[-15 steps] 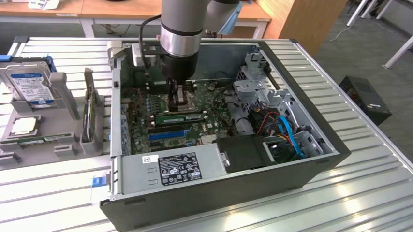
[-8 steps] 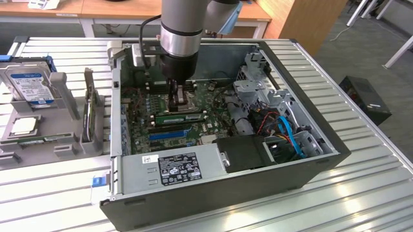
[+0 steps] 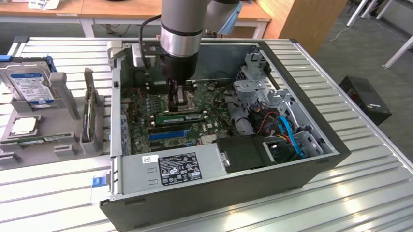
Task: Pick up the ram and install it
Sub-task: 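Press down the ram until it locks into place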
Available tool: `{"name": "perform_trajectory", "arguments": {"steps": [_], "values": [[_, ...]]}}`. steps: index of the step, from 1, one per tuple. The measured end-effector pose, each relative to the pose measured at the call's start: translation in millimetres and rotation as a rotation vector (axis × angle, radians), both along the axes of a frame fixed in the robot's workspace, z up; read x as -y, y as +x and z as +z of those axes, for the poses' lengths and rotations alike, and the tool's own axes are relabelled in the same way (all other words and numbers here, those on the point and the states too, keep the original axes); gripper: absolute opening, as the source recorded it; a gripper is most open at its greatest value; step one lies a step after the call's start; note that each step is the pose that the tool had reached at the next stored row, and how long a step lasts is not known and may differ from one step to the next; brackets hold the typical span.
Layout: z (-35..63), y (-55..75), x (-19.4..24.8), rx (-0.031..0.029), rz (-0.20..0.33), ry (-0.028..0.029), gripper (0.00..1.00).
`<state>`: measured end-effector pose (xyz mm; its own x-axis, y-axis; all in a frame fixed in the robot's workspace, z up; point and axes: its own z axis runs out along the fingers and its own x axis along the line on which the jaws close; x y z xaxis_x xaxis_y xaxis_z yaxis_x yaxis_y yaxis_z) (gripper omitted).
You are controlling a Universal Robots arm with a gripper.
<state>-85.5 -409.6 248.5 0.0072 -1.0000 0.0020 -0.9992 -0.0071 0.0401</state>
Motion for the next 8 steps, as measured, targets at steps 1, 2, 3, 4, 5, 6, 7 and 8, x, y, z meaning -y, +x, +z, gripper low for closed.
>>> {"name": "perform_trajectory", "arguments": {"steps": [1, 2, 3, 4, 5, 6, 7, 8], "values": [[-0.4, 0.0, 0.0, 0.0000, 0.000, 0.0000, 0.10], [-0.9, 0.0, 0.0, 0.0000, 0.000, 0.0000, 0.10], [-1.4, 0.0, 0.0, 0.0000, 0.000, 0.0000, 0.10], [-1.8, 0.0, 0.0, -0.0001, 0.000, -0.0001, 0.10], [-2.2, 0.0, 0.0, -0.0001, 0.000, -0.0001, 0.10], [-2.7, 0.0, 0.0, -0.0001, 0.000, -0.0001, 0.10], [-3.2, -0.1, 0.0, 0.0000, 0.000, 0.0000, 0.10], [-3.7, -0.2, 0.0, 0.0000, 0.000, -0.0001, 0.10]]}}
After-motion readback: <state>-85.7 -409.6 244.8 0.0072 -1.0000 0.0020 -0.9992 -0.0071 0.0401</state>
